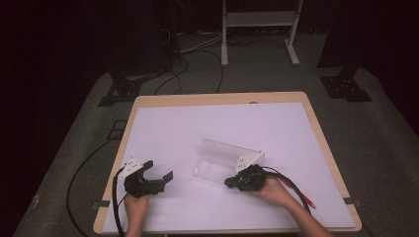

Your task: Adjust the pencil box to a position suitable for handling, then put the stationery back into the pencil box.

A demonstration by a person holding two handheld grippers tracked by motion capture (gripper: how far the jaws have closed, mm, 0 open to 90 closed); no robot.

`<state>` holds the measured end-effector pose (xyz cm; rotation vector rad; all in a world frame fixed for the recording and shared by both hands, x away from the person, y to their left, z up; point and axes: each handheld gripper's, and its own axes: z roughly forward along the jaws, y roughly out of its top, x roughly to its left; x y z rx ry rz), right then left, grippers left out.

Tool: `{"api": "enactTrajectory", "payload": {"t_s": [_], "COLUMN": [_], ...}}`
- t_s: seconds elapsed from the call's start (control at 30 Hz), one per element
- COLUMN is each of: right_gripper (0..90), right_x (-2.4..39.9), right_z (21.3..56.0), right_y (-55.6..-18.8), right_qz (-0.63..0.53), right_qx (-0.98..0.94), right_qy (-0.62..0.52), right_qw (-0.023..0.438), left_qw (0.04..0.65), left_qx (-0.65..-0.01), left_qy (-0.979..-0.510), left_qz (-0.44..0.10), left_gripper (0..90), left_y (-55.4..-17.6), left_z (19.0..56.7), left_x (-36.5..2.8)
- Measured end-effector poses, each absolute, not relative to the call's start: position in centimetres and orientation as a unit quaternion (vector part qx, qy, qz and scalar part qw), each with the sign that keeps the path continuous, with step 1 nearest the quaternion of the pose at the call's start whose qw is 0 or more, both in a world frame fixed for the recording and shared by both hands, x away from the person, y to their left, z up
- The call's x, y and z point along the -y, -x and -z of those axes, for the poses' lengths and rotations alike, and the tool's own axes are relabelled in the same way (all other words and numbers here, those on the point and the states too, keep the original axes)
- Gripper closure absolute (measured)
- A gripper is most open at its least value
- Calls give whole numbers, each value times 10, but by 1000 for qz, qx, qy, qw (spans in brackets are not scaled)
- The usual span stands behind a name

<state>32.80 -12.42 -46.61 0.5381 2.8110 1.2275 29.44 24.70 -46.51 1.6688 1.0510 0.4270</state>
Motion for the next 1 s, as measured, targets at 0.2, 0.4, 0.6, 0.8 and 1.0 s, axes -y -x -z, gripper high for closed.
{"api": "enactTrajectory", "payload": {"t_s": [0.2, 0.4, 0.6, 0.8, 1.0], "right_gripper": [791, 720, 625, 521, 491], "right_x": [126, 130, 138, 155, 183], "right_z": [464, 460, 451, 442, 429], "right_y": [-328, -327, -324, -322, -313], "right_qz": [-396, -404, -419, -415, -424], "right_qx": [-901, -896, -888, -886, -876], "right_qy": [-179, -181, -188, -205, -225], "right_qw": [5, 2, 12, 26, 50], "left_qw": [533, 533, 532, 532, 530], "left_qx": [-441, -440, -440, -440, -439], "left_qy": [-700, -700, -700, -700, -702], "left_qz": [-179, -179, -179, -179, -180], "left_gripper": [0, 0, 0, 0, 0], "left_y": [-295, -295, -295, -295, -295], "left_z": [465, 465, 465, 465, 465], "left_x": [-247, -247, -247, -247, -246]}}
